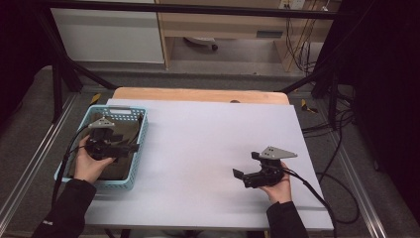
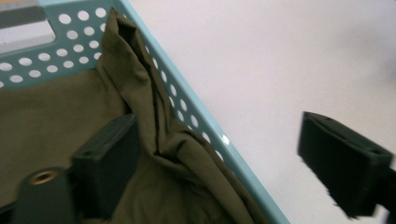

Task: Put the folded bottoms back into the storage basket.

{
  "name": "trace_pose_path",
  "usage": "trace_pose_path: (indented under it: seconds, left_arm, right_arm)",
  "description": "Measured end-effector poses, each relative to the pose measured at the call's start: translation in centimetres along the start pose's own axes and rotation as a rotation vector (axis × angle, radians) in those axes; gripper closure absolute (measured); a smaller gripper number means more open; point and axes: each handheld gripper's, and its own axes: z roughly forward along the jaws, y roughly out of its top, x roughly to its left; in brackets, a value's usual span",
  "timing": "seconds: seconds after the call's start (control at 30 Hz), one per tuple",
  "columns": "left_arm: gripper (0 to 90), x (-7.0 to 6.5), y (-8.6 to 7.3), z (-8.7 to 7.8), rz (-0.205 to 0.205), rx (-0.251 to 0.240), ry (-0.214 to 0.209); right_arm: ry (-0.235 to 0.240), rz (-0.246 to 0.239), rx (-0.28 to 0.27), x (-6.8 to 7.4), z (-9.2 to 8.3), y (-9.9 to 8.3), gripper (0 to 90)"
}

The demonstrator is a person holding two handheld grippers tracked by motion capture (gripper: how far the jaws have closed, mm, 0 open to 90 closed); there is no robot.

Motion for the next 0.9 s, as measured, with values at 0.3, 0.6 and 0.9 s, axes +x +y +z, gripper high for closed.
trace_pose_path:
  seconds: [0.3, 0.6, 0.9]
  left_arm:
    - [1.3, -2.2, -1.0, -0.5, 0.065, 0.005, -0.041]
    - [0.0, -3.5, -1.8, -0.3, 0.112, 0.033, -0.056]
    - [0.0, -4.4, -2.3, -0.3, 0.139, 0.046, -0.057]
  right_arm:
    - [0.01, 0.007, -0.004, -0.7, -1.0, -0.1, 0.0]
    - [0.006, 0.022, -0.003, -1.6, -2.3, -0.7, 0.0]
    - [-0.005, 0.053, 0.003, -2.6, -3.5, -1.7, 0.0]
